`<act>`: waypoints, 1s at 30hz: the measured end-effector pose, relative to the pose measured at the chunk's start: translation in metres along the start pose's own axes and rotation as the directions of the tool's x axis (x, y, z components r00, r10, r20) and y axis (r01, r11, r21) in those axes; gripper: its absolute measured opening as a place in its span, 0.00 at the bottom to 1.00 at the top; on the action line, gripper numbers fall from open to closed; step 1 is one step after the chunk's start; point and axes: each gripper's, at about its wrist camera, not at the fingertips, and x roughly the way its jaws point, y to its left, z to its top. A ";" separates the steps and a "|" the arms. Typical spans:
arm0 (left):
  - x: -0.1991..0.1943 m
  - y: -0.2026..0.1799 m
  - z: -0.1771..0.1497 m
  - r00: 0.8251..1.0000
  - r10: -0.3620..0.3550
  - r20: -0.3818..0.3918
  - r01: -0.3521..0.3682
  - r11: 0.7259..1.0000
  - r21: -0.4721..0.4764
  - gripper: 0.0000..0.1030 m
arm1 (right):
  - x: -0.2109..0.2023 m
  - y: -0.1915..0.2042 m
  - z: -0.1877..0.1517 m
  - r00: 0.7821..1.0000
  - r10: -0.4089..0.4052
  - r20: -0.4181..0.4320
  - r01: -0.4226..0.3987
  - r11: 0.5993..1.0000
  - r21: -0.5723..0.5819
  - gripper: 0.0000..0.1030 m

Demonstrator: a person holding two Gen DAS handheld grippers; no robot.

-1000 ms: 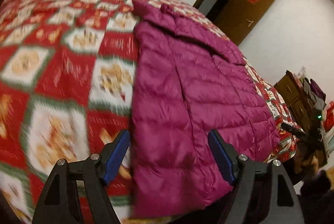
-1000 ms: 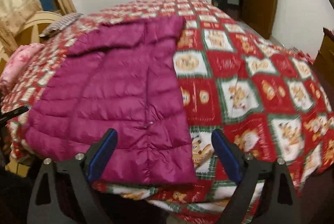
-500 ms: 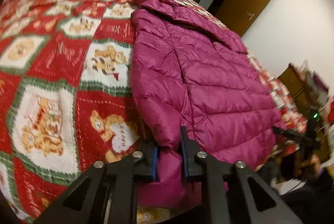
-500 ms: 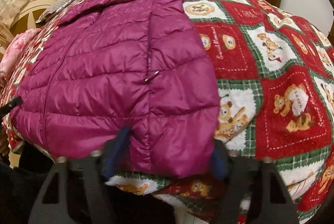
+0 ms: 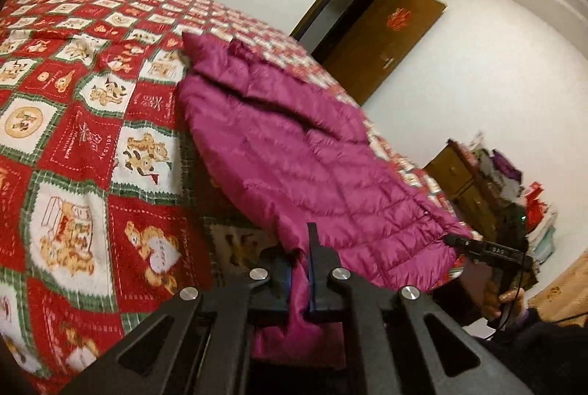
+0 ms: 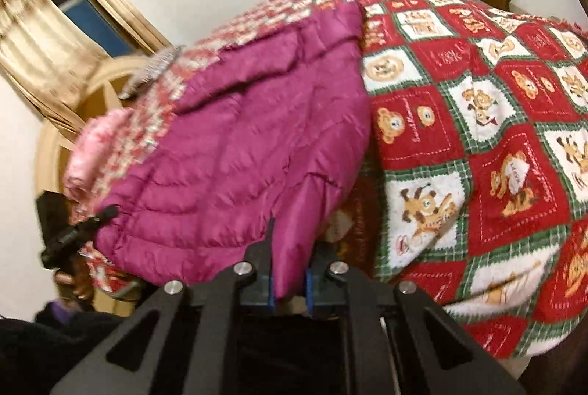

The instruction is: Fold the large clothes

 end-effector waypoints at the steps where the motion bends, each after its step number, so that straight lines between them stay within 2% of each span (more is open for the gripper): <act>1: -0.006 -0.001 -0.002 1.000 -0.018 0.008 0.018 1.000 -0.007 0.04 | -0.007 0.004 -0.003 1.000 0.012 0.004 -0.012 1.000 -0.003 0.13; 4: -0.029 -0.009 -0.006 0.997 -0.076 0.033 0.077 0.997 -0.025 0.04 | -0.025 0.019 -0.009 0.998 0.057 0.015 -0.057 0.998 -0.016 0.13; 7: -0.051 -0.023 0.003 0.992 -0.112 0.063 0.114 0.993 -0.025 0.04 | -0.047 0.033 -0.010 0.993 0.114 0.036 -0.113 0.993 -0.014 0.13; 10: -0.063 -0.041 0.030 0.992 -0.082 0.100 0.079 0.996 0.035 0.04 | -0.070 0.047 0.002 0.985 0.152 0.087 -0.149 0.988 -0.038 0.13; 13: -0.059 -0.047 0.062 0.989 -0.074 0.126 0.068 0.996 0.051 0.04 | -0.078 0.054 0.030 0.975 0.179 0.134 -0.173 0.984 -0.050 0.13; 19: -0.025 -0.027 0.134 0.985 0.030 0.170 -0.025 0.999 -0.026 0.04 | -0.059 0.055 0.113 0.963 0.183 0.196 -0.182 0.983 -0.024 0.13; 21: -0.005 -0.019 0.155 0.982 0.082 0.170 -0.077 0.996 -0.034 0.04 | -0.043 0.055 0.148 0.963 0.175 0.206 -0.175 0.984 -0.019 0.13; 24: 0.033 -0.006 0.186 0.966 0.185 0.179 -0.180 0.983 -0.047 0.04 | -0.014 0.050 0.189 0.966 0.140 0.216 -0.150 0.988 0.035 0.13; 27: 0.075 0.012 0.208 0.951 0.263 0.165 -0.252 0.964 -0.082 0.04 | 0.030 0.043 0.226 0.975 0.046 0.216 -0.060 0.996 0.062 0.13; 30: 0.113 0.036 0.222 0.939 0.324 0.115 -0.308 0.942 -0.135 0.04 | 0.083 0.024 0.252 0.982 -0.036 0.184 0.015 0.993 0.115 0.13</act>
